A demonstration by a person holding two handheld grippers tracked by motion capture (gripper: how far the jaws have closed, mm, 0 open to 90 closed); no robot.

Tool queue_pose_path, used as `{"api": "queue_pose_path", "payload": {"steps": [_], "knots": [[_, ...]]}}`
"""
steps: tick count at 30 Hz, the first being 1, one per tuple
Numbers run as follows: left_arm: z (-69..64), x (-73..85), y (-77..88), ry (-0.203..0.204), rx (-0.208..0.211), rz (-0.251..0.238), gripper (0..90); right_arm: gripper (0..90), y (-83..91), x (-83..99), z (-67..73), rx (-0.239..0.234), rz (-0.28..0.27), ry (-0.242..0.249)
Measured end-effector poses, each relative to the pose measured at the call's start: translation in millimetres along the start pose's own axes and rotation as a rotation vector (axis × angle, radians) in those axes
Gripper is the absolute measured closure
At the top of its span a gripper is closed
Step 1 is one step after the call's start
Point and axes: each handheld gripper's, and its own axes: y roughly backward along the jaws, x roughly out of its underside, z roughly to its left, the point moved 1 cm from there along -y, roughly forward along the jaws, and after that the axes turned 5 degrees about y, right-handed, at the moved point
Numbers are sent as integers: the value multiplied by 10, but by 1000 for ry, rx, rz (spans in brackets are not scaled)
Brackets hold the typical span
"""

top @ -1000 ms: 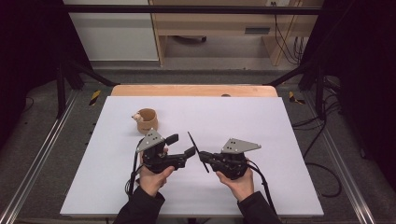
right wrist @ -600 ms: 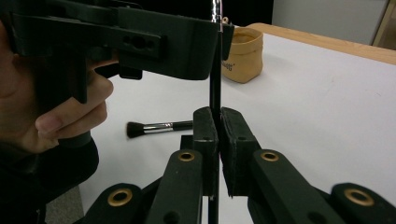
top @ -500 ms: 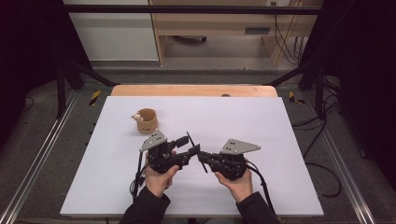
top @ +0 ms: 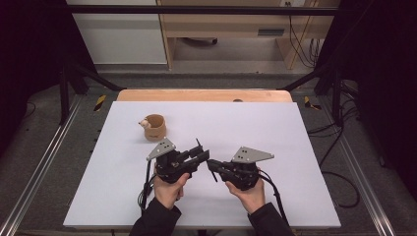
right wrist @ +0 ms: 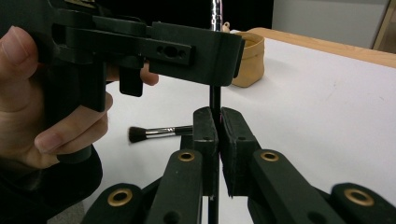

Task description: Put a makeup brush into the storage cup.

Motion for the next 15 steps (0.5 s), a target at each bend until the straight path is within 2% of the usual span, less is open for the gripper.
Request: {"api": "queue_pose_path", "payload": {"steps": [4,15], "knots": [[-4,3,-2,9,2,1,710,858,-2,1,0,1,0,-1],[-27,28,-20,8,15,-1,807,857,-16,3,11,-4,1,1]]}}
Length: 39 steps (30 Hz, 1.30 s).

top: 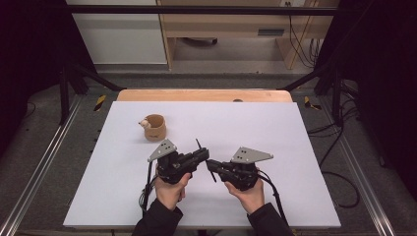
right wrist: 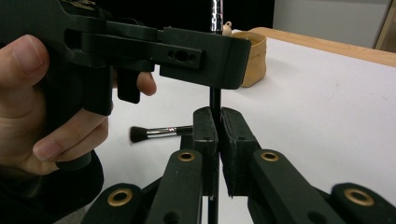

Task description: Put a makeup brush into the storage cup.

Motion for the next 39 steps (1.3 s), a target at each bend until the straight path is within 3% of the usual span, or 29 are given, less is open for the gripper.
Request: {"api": "queue_pose_path", "payload": {"steps": [20,24,39], "knots": [[-42,7,13,-8,7,-14,845,851,-9,-3,19,-1,-3,4],[-29,-3,32,-25,-8,-10,845,753,-6,-4,12,-4,-10,-6],[94,-129,277,-91,-65,-18,844,502,152,39,-165,126,-11,-24]]}}
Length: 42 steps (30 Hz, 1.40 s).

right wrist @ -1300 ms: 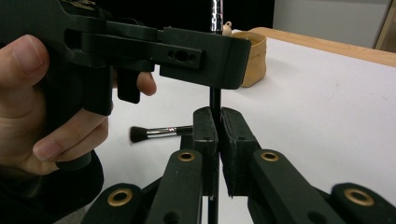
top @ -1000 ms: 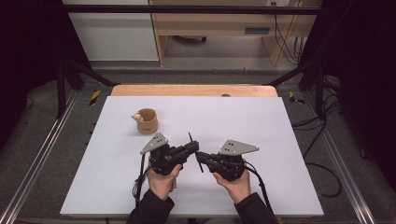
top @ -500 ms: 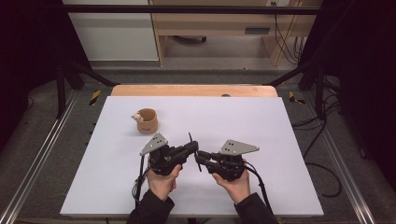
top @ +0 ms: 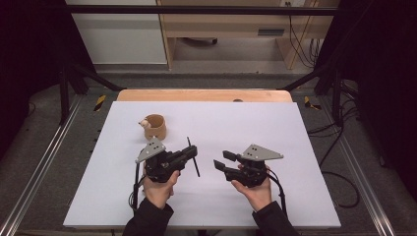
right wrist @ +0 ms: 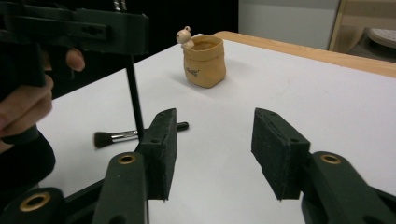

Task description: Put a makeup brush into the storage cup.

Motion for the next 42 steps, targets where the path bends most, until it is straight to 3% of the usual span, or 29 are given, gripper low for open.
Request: {"api": "queue_pose_path", "payload": {"steps": [5,22,33,42], "knots": [[45,-50,86,-19,-20,0,843,380,62,32,-92,57,-1,0],[226,-199,349,-61,-89,7,843,175,246,111,-304,123,41,-4],[361,-312,538,-86,-151,7,843,113,429,207,-428,160,48,-5],[443,-373,597,-97,-183,12,842,91,546,279,-509,199,56,-18]]}}
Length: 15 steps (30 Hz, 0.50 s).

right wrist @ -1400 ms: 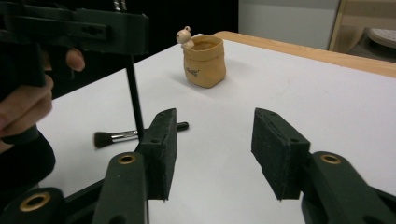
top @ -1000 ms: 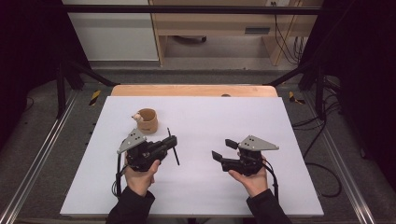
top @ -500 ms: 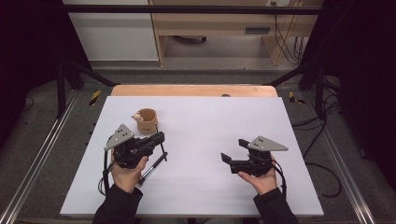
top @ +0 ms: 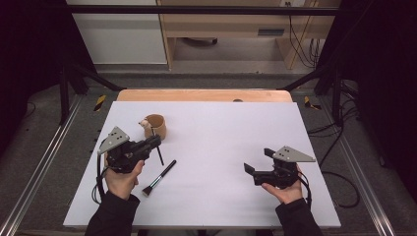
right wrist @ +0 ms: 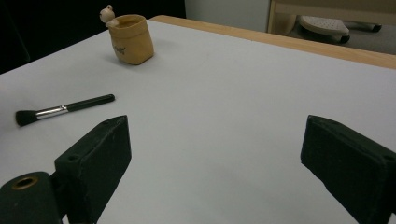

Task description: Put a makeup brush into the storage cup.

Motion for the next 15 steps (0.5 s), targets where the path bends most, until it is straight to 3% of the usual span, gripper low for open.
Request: {"api": "queue_pose_path", "payload": {"steps": [15], "knots": [[166,-122,91,-11,-38,-10,843,78,196,125,-173,60,-20,-40]]}}
